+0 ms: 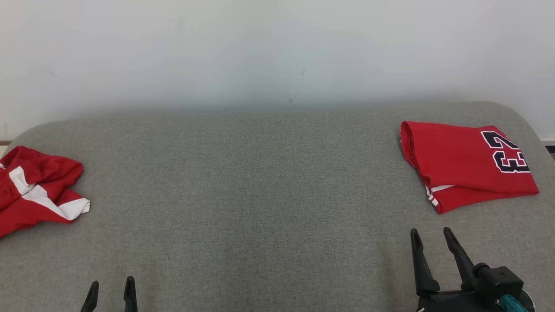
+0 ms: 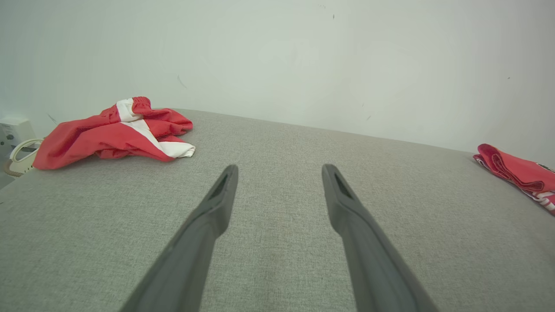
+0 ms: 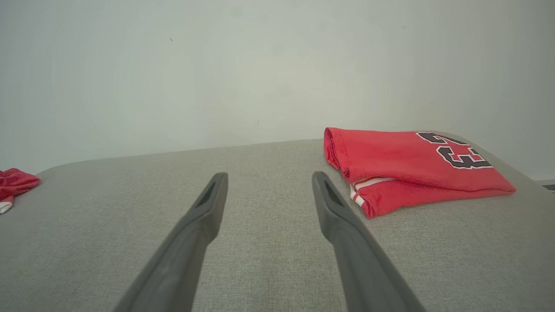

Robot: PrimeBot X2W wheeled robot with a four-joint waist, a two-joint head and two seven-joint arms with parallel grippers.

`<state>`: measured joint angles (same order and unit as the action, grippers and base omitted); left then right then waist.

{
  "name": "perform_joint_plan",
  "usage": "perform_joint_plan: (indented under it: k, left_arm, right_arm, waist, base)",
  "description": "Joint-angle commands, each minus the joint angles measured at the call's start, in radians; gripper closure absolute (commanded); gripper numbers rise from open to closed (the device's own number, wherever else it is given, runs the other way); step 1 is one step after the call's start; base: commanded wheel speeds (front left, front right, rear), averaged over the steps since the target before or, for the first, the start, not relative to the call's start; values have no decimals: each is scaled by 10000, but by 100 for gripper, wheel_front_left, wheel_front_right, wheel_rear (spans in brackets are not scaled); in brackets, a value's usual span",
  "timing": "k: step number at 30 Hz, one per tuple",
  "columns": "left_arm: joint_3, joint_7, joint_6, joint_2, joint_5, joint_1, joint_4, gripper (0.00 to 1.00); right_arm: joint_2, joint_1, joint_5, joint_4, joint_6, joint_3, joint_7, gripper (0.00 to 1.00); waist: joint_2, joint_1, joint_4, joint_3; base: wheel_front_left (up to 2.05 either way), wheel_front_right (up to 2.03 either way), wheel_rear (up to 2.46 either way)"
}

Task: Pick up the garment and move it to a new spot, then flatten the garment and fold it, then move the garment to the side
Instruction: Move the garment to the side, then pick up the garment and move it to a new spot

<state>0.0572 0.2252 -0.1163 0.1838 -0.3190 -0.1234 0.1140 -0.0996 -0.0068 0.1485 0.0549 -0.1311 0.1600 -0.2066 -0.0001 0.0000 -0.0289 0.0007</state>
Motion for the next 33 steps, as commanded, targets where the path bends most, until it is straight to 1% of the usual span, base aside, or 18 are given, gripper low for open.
perform_joint_plan:
  k: [1, 11, 19, 26, 27, 33]
  left_arm:
    - [3, -19, -40, 69, 11, -111, -40, 0]
    - [24, -69, -113, 133, -21, -74, -82, 0]
    - [-36, -148, -238, 201, -58, -40, -173, 0]
    - [-23, -270, -341, 248, -48, 41, -210, 0]
    - [-23, -270, -341, 248, -48, 41, -210, 0]
    - [-122, -364, -438, 342, -87, -75, -134, 0]
  right_arm:
    - [27, 11, -132, 43, 7, -128, 39, 0]
    - [74, -59, -208, 107, 7, -229, 170, 0]
    - [157, 20, -257, 134, 7, -362, 248, 0]
    - [200, 116, -174, 220, 7, -333, 274, 0]
    - [200, 116, -174, 220, 7, -333, 274, 0]
    - [189, 100, -39, 341, 7, -251, 290, 0]
  waist:
    - [1, 0, -7, -7]
    - [1, 0, -77, 17]
    - [1, 0, 54, -9]
    - [1, 0, 633, -129]
    - [1, 0, 633, -129]
    - [1, 0, 1433, -258]
  base:
    - [0, 0, 0]
    - [0, 0, 0]
    - [0, 0, 0]
    - [0, 0, 0]
    - [0, 0, 0]
    - [0, 0, 0]
